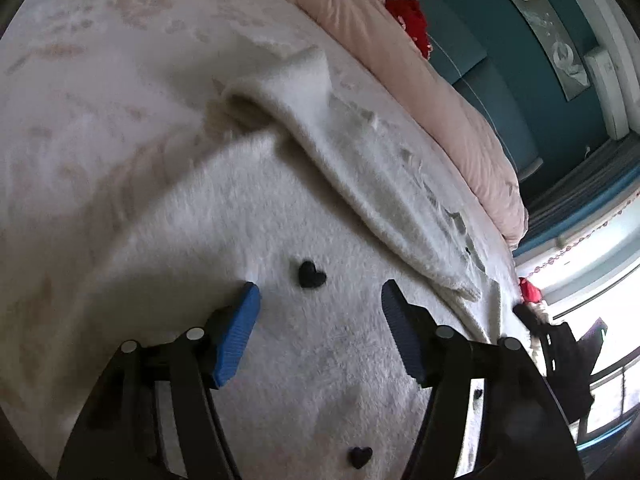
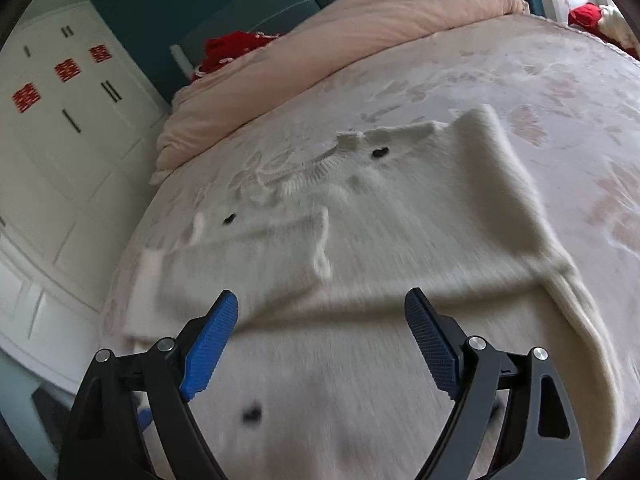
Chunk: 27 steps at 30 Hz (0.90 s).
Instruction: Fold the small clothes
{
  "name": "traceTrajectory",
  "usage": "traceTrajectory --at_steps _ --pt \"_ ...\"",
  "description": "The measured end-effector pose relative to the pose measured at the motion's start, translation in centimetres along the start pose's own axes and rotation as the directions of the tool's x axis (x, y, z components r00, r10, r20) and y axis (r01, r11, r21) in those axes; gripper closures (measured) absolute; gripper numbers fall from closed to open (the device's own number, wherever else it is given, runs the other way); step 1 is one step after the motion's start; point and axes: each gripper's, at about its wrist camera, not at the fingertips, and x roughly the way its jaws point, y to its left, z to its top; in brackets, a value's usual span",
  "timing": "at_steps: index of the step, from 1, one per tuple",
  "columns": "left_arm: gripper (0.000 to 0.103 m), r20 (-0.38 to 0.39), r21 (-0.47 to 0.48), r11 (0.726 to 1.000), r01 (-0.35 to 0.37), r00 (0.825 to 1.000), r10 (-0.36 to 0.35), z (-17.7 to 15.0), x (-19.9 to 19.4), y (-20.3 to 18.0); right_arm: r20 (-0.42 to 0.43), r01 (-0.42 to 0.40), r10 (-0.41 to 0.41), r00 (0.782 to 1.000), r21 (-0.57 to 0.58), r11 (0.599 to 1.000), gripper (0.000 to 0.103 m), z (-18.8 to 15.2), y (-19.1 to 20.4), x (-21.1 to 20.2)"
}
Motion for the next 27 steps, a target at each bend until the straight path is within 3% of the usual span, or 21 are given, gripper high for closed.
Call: traceTrajectory --at_steps 4,6,7,8,11,13,15,16,18,20,22,23,24,26,27 --pt "0.038 -0.009 -0.033 0.999 0.019 1.0 -0.02 0.5 0.9 0.6 -0.134 0.066 -0.061 0.989 0.037 0.997 0.021 0.8 0.7 5.8" --pt "0.038 -0.005 -0.03 0.999 0.035 0.999 -0.035 0.3 0.9 1.5 -0.094 0.107 -0.107 0.99 -0.007 0.994 0.05 0.6 2.0 6.1" --pt "0.038 -0.005 -0.025 0.999 0.036 0.999 -0.036 -0.2 0.2 2.5 -0.105 0.08 -0.081 0.991 -0.016 0.997 0.088 0.6 2.6 6.3" --pt "0.038 -0.006 -0.029 0.999 0.044 0.999 -0.044 -0.1 -0.2 2.6 -0.12 0.078 -0.079 0.99 -0.013 0.997 0.089 0.8 3.0 6.4" --pt "0.038 0.006 -0.105 0.984 0.147 0.989 -0.147 1.7 -0.6 2.5 -0.056 0.023 -0.024 0.998 -0.028 0.999 0.096 3.0 4.1 4.6" --pt "0.037 0.016 -0.162 0.967 0.195 0.981 -0.195 3.3 -0.3 2.3 -0.025 -0.056 0.056 0.998 -0.01 0.998 0.096 5.3 4.7 3.0" --pt "0.028 0.0 -0.286 0.928 0.238 0.969 -0.249 5.6 1.8 2.6 0.004 -0.07 0.07 0.998 -0.046 0.996 0.096 7.7 6.1 1.6" --pt "0.028 -0.011 -0.38 0.89 0.253 0.961 -0.277 6.7 3.3 3.1 0.006 -0.058 0.059 0.998 -0.078 0.995 0.096 8.6 7.0 1.3" --pt "0.028 -0.013 -0.465 0.857 0.221 0.967 -0.256 7.8 4.7 4.1 0.002 -0.038 0.039 0.999 -0.13 0.991 0.096 10.0 8.2 0.8" --pt "0.028 -0.004 -0.495 0.849 0.182 0.977 -0.212 8.9 5.6 4.7 0.001 -0.074 0.075 0.997 -0.13 0.989 0.096 11.0 8.5 0.2" --pt "0.036 0.002 -0.504 0.849 0.161 0.983 -0.185 9.7 6.1 4.9 0.015 -0.09 0.093 0.996 -0.137 0.987 0.096 11.8 8.6 -0.6" --pt "0.048 0.019 -0.5 0.849 0.17 0.982 -0.185 10.2 6.2 4.9 0.031 -0.087 0.093 0.995 -0.148 0.985 0.096 12.3 8.5 -1.2" --pt "0.068 0.026 -0.491 0.854 0.174 0.982 -0.186 10.7 6.2 4.7 0.058 -0.078 0.089 0.994 -0.162 0.984 0.096 13.2 8.4 -2.0" --pt "0.089 0.033 -0.462 0.866 0.19 0.98 -0.197 11.5 6.1 4.0 0.113 -0.07 0.088 0.99 -0.153 0.986 0.096 14.3 7.3 -3.5" --pt "0.091 0.031 -0.439 0.878 0.189 0.98 -0.196 11.8 6.0 3.6 0.131 -0.063 0.083 0.988 -0.147 0.987 0.096 14.4 6.5 -4.2"
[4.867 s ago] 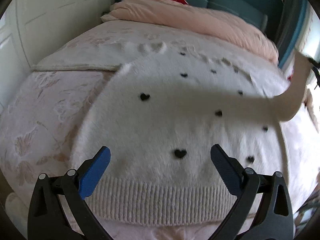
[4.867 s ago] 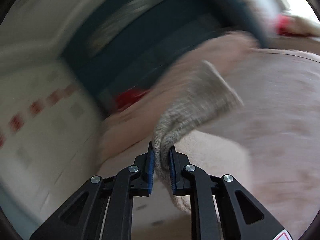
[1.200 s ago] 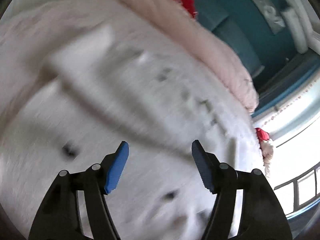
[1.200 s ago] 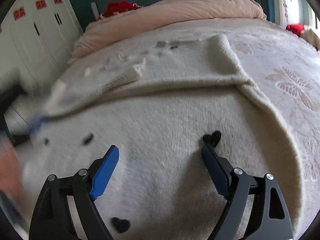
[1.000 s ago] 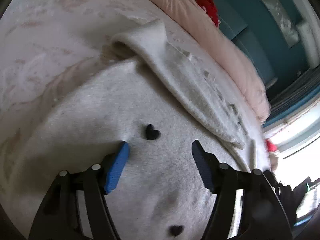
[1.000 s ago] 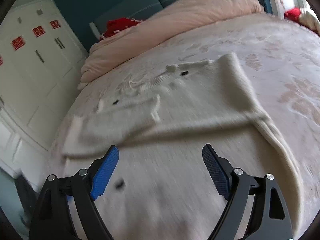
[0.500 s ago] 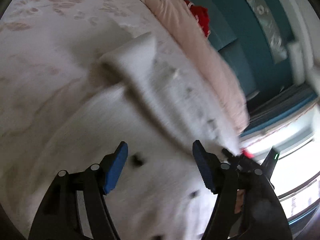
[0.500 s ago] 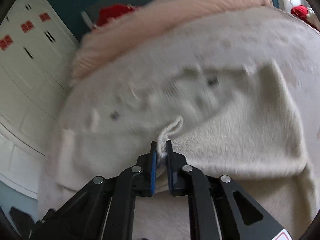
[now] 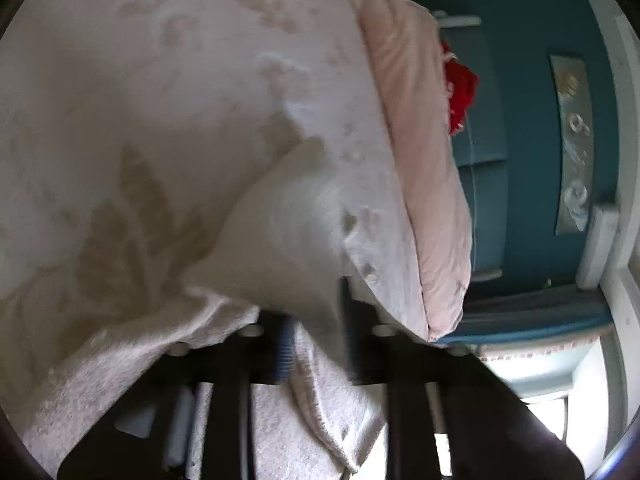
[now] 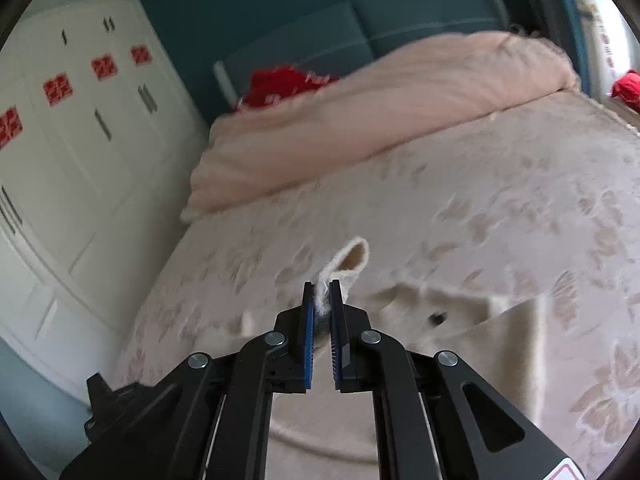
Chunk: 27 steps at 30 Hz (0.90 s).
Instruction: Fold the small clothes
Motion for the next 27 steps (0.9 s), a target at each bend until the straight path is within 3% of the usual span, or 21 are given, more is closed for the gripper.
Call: traceTrajectory --at_steps 2,4,6,8,10,12,16,18,20,22,24,27 --pt "0.092 -0.006 0.078 0.996 -0.033 0.999 0.033 -0.5 0.4 -0.7 0.015 0.046 -0.046 0.999 0.008 0.999 0.097 -0.6 -2.6 -0.5" --pt "0.092 -0.01 0.136 0.986 -0.093 0.995 0.095 -1.3 1.2 -0.4 -0.048 0.115 -0.113 0.993 0.059 0.992 0.097 -3.3 -6.8 0.8" --pt "0.093 -0.014 0.155 0.973 -0.169 0.985 0.174 -2.3 2.2 1.0 -0.167 0.219 -0.201 0.965 0.1 0.971 0.097 -7.1 -11.2 3.5" --pt "0.095 -0.001 0.15 0.973 -0.174 0.984 0.176 -3.2 2.4 2.7 -0.247 0.266 -0.227 0.942 0.135 0.955 0.097 -10.2 -14.1 5.1" --pt "0.095 0.024 0.203 0.963 -0.177 0.984 0.176 -3.5 2.3 2.5 -0.245 0.236 -0.186 0.951 0.194 0.952 0.097 -11.7 -15.6 5.2" --pt "0.096 0.042 0.262 0.944 -0.2 0.98 0.196 -3.5 2.2 1.8 -0.219 0.213 -0.166 0.962 0.212 0.954 0.097 -11.1 -15.6 4.9" --pt "0.096 0.101 0.275 0.944 -0.182 0.982 0.16 -3.2 1.0 1.7 -0.093 0.136 -0.12 0.988 0.192 0.972 0.097 -8.9 -14.1 2.7" --pt "0.095 0.111 0.321 0.924 -0.21 0.977 0.183 -3.8 1.4 2.4 -0.124 0.178 -0.159 0.98 0.167 0.97 0.097 -9.8 -14.7 3.5" --pt "0.095 0.16 0.421 0.871 -0.253 0.966 0.203 -4.8 1.6 2.2 -0.224 0.234 -0.198 0.954 0.148 0.961 0.097 -12.1 -15.7 5.6" --pt "0.094 0.179 0.447 0.851 -0.274 0.96 0.215 -5.2 1.7 1.8 -0.182 0.201 -0.17 0.969 0.169 0.965 0.096 -12.8 -16.1 5.0" --pt "0.094 0.181 0.447 0.853 -0.271 0.961 0.21 -5.1 1.8 1.9 -0.171 0.142 -0.101 0.98 0.245 0.959 0.088 -12.3 -16.5 4.6" --pt "0.094 0.195 0.454 0.85 -0.266 0.961 0.197 -5.2 1.9 2.1 -0.157 0.128 -0.088 0.984 0.266 0.955 0.072 -11.0 -16.9 5.0"
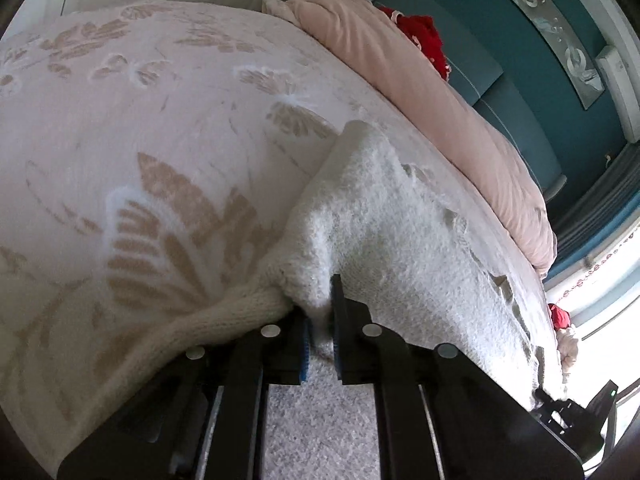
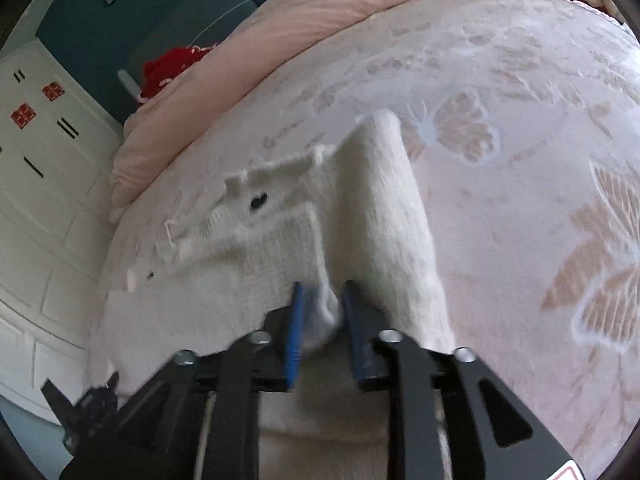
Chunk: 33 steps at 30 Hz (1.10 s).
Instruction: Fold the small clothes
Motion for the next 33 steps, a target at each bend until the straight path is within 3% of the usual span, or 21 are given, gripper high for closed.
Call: traceTrajectory --at_steps 2,4,6,7,10,12,14,15,17,19,22,25,27,28,30,33 --pt "0.093 0.007 0.003 1.0 0.002 1.0 -0.002 0.0 0.1 0.0 -0.007 -0.024 0.024 1.0 0.018 1.0 0.057 1.1 0.3 1.0" --pt "0.093 0.012 0.0 1.0 0.009 1.0 -0.009 -0.2 0.3 -0.1 -0.021 -0.039 0.039 0.999 0.018 0.999 0.057 2.1 1.0 2.2" --pt "0.093 0.016 -0.001 1.0 0.014 1.0 -0.014 -0.3 0.3 0.0 -0.053 -0.01 0.008 0.999 -0.035 0.999 0.094 2.8 2.7 3.6" --pt "0.093 0.018 0.002 1.0 0.015 1.0 -0.015 -0.4 0.2 0.0 -0.054 0.003 -0.007 0.999 -0.059 0.998 0.096 3.0 3.1 3.9" --pt "0.093 0.025 0.005 1.0 0.018 1.0 -0.018 -0.7 0.1 0.2 0.123 -0.058 0.071 0.99 -0.104 0.993 0.097 3.8 4.9 -0.1" --pt "0.093 0.032 0.008 1.0 0.02 0.999 -0.02 -0.9 0.1 0.2 0.172 -0.034 0.053 0.984 -0.106 0.994 0.097 4.1 4.6 -0.6" --pt "0.093 0.036 0.016 1.0 0.013 0.999 -0.013 -1.1 0.2 0.1 0.086 0.055 -0.047 0.995 -0.099 0.994 0.097 3.7 2.9 2.3" --pt "0.093 0.036 0.02 1.0 0.008 0.999 -0.008 -1.1 0.2 0.0 -0.025 0.113 -0.116 0.993 -0.107 0.988 0.097 3.0 1.9 5.0" --pt "0.093 0.036 0.02 1.0 0.007 0.999 -0.008 -1.2 0.1 -0.1 0.033 0.1 -0.096 0.995 -0.12 0.988 0.097 2.7 1.9 4.1" --pt "0.093 0.036 0.021 1.0 0.005 0.999 -0.006 -1.2 0.1 -0.1 0.084 0.019 -0.015 0.996 -0.056 0.998 0.096 2.5 2.5 0.8" --pt "0.093 0.038 0.022 1.0 0.004 0.999 -0.005 -1.2 -0.1 -0.1 0.171 0.014 0.01 0.985 -0.14 0.99 0.096 1.1 4.3 -3.2" --pt "0.093 0.037 0.022 1.0 0.003 0.999 -0.004 -1.2 0.0 -0.1 0.093 0.006 0.013 0.996 -0.206 0.979 0.096 -0.4 5.1 -2.6" --pt "0.093 0.036 0.022 1.0 0.004 0.999 -0.005 -1.2 -0.1 -0.1 -0.026 0.087 -0.096 0.995 -0.235 0.968 0.097 -1.3 3.9 1.0" --pt "0.093 0.036 0.021 1.0 0.005 0.999 -0.006 -1.3 -0.1 -0.1 -0.072 0.085 -0.103 0.992 -0.223 0.971 0.102 -1.8 2.8 2.3" --pt "0.093 0.037 0.021 1.0 0.004 0.999 -0.005 -1.3 -0.1 -0.1 -0.035 0.043 -0.049 0.998 -0.159 0.986 0.102 -1.5 1.9 1.2" --pt "0.093 0.039 0.019 1.0 0.011 0.999 -0.012 -1.2 -0.1 -0.1 0.032 0.037 -0.033 0.999 -0.124 0.992 0.097 -1.4 1.4 -0.8"
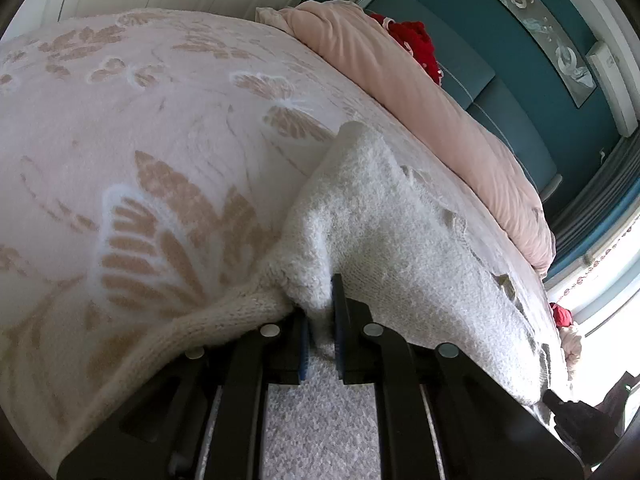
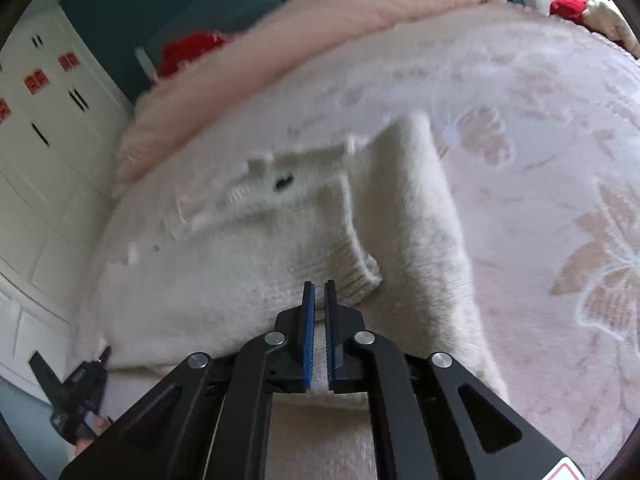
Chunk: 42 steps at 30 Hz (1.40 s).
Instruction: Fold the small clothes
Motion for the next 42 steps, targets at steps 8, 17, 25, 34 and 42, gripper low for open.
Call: traceTrajectory --at_steps 8,17,25,34,42 --pt "0.082 -0.107 -0.017 1.0 0.012 0.994 -0.014 0.9 -2.3 -0.1 -0.006 0.008 -0.007 1.0 0.09 0.996 0.058 -4.1 -2.0 -8.0" --pt "0.013 -0.29 -0.031 0.999 0.019 0.957 -0.027 -4.2 -19.9 8.2 -0.212 0.133 -0.124 0.969 0.027 0.991 0.037 -19.0 -6.9 -21.1" --pt "0.008 -0.291 -0.135 0.987 0.089 0.948 -0.125 -9.7 -23.5 9.3 -0.182 -0.019 0.048 0.982 0.157 0.987 0.026 -23.7 -6.6 -21.4" --pt "0.092 -0.383 -0.173 0.982 0.073 0.914 -0.136 -10.0 -20.4 6.3 -0.14 -0.093 0.138 0.981 0.29 0.953 0.09 -22.2 -5.1 -18.8" --pt "0.098 -0.328 -0.109 0.989 0.096 0.936 -0.127 -7.3 -27.7 4.6 -0.042 -0.141 0.149 0.988 0.163 0.977 0.095 -20.1 -2.2 -26.6"
